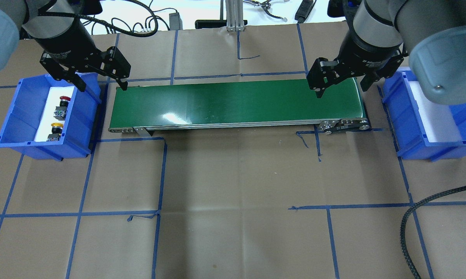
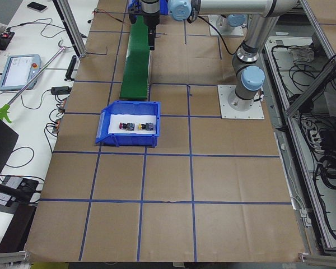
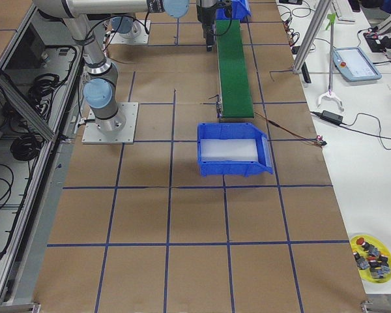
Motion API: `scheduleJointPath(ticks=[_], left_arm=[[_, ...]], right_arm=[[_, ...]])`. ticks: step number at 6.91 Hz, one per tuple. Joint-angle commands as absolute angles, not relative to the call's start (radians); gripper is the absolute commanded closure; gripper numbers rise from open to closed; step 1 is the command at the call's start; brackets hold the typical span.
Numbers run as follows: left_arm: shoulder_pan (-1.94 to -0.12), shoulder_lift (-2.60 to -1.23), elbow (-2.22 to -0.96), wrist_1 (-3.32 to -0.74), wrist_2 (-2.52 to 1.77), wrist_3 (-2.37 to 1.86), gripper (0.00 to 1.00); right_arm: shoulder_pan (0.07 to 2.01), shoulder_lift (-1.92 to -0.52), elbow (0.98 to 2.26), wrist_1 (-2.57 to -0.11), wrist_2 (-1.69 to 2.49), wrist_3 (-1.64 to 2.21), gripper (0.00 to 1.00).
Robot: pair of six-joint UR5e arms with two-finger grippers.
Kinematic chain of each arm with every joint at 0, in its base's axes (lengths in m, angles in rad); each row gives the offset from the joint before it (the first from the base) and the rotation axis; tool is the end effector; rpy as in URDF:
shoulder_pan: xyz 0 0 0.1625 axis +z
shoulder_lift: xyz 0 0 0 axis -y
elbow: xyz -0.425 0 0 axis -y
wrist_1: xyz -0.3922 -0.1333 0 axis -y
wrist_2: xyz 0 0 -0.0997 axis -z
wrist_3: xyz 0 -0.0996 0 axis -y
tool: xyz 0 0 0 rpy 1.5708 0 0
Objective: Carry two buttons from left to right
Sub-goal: 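Move the left gripper over the blue bin holding the buttons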
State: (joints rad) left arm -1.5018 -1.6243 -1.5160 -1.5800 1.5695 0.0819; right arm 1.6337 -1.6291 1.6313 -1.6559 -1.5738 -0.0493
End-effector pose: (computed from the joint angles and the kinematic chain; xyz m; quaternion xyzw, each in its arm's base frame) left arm -0.0977 -0.5218 0.4870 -0.0064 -1.0000 -0.0039 0.0009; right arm 0.1626 -0.4657 0.4949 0.0560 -0.9976 0.0415 0.0012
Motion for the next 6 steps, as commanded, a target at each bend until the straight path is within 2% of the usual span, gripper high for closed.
scheduleJointPath(ticks=[1,6], left_arm=[[-1.502,-1.628,-1.516,-1.580,1.569,0.081,0.00],[-1.499,-1.623,-1.522,-1.578,1.572,0.097,0.00]], right_arm=[[1.634,-1.629,1.632,-1.657,-1.572,-0.049,0.00],[1.634,-1.628,1.635,-1.655,-1.577,-0.051,0.00]])
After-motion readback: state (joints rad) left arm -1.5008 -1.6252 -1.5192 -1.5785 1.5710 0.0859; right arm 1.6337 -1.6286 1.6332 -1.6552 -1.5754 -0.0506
